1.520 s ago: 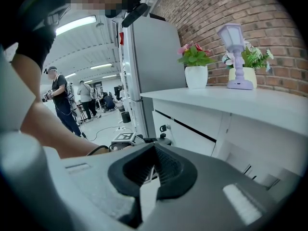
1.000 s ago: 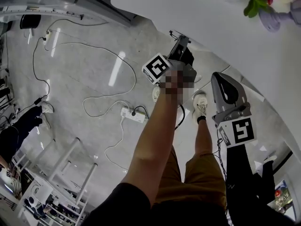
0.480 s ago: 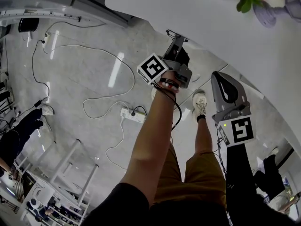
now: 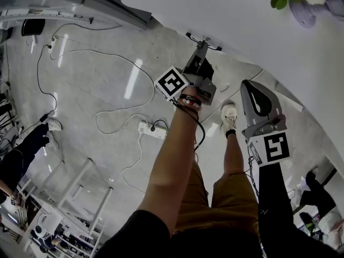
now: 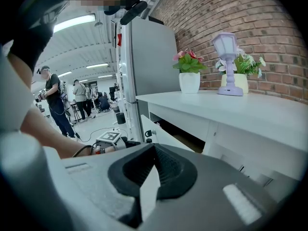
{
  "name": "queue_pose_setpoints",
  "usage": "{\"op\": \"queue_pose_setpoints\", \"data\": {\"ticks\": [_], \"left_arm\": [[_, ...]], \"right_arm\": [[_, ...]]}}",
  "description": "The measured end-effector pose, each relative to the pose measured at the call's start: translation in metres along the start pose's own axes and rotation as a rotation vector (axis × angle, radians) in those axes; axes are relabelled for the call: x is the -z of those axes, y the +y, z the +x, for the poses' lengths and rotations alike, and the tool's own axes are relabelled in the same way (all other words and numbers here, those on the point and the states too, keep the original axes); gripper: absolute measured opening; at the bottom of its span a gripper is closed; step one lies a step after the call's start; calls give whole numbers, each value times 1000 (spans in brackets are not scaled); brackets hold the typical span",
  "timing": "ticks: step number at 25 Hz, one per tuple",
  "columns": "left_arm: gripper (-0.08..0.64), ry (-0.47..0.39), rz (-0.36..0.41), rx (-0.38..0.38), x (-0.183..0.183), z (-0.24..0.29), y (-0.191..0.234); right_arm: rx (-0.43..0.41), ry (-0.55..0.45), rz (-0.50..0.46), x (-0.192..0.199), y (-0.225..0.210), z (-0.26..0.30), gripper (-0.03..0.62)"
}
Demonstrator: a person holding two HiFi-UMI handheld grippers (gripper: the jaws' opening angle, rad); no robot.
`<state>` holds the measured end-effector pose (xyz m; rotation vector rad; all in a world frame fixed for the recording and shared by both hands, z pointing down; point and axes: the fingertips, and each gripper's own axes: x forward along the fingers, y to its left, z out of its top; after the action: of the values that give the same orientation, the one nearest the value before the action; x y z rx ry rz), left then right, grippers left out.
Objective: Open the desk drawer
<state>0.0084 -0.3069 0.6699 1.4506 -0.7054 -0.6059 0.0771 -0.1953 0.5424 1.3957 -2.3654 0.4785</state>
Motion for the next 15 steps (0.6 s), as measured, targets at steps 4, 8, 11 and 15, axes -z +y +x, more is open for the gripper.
{"op": "queue_pose_setpoints", "data": {"ticks": [4, 8, 11, 15], "left_arm": [[23, -11, -46, 38, 3, 3, -10], [23, -10, -51, 32, 2, -2, -9], [23, -11, -62, 38, 2, 3, -12], [23, 2, -26, 2, 3, 3, -6]], "right_arm": [[11, -1, 12, 0, -7, -1, 0], [23, -3, 31, 2, -3, -3, 0], [28, -3, 36, 1, -9, -2, 0], [32, -11, 33, -3, -14, -1, 0]]}}
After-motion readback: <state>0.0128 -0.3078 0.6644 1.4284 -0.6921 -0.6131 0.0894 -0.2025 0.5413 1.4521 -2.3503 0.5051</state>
